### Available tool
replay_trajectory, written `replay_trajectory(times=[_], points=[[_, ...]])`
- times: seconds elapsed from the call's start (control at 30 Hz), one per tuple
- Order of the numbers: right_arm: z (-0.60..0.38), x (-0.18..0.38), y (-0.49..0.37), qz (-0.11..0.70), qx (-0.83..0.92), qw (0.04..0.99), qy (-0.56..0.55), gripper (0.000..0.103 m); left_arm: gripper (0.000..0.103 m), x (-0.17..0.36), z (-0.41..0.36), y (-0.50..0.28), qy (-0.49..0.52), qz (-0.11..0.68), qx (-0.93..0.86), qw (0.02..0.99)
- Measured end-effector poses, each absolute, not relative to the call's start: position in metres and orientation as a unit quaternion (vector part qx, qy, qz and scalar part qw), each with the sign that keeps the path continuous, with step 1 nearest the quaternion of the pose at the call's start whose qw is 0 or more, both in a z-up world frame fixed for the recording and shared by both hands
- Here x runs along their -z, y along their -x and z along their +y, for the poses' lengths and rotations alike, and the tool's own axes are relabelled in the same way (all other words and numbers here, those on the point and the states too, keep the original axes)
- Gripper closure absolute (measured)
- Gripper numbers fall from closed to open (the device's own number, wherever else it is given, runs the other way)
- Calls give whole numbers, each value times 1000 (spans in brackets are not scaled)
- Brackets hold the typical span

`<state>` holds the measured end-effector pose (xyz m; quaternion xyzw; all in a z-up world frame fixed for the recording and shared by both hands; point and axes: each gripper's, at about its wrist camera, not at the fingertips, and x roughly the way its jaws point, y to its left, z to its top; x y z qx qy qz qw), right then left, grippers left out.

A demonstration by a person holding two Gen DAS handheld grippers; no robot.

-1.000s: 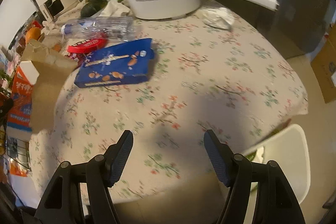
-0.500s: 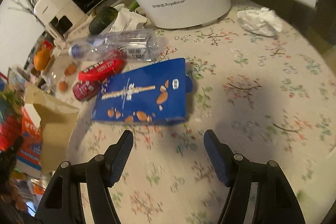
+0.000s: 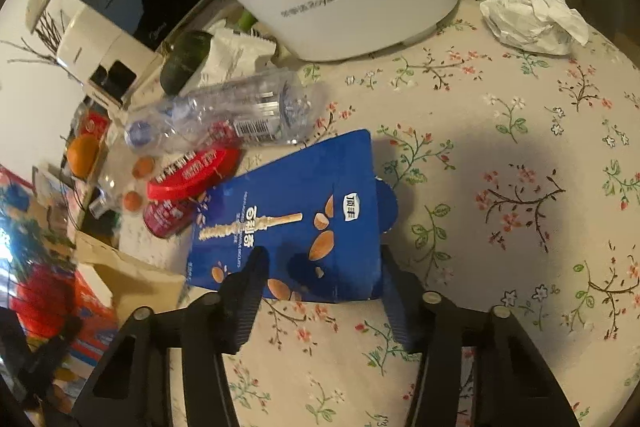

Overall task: Collect trash
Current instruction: 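Grasp the white-and-orange bag with the left gripper and lift it, then grasp the blue biscuit box with the right gripper while the left holds the carton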

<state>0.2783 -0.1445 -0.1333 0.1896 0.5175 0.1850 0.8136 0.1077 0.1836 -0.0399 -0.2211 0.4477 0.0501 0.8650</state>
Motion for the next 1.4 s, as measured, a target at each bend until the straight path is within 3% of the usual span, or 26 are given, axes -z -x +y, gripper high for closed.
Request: replay_trajectory(times=[0.3, 0.47, 0.53, 0.9, 1.4], points=[[-146, 107, -263, 495, -232, 812, -204, 72, 100, 45, 175, -107, 216, 467, -35, 857], [-127, 101, -256, 498, -284, 792, -212, 92, 100, 44, 172, -106, 212, 466, -32, 859], [-119, 100, -252, 498, -296, 789, -207, 94, 100, 44, 174, -104, 220, 464, -32, 857], [-121, 55, -217, 467, -290, 816, -179, 101, 101, 34, 173, -96, 230, 444, -24, 866], [-186, 16, -151, 440, -252, 849, -149, 101, 101, 24, 138, -85, 209, 434, 17, 876]])
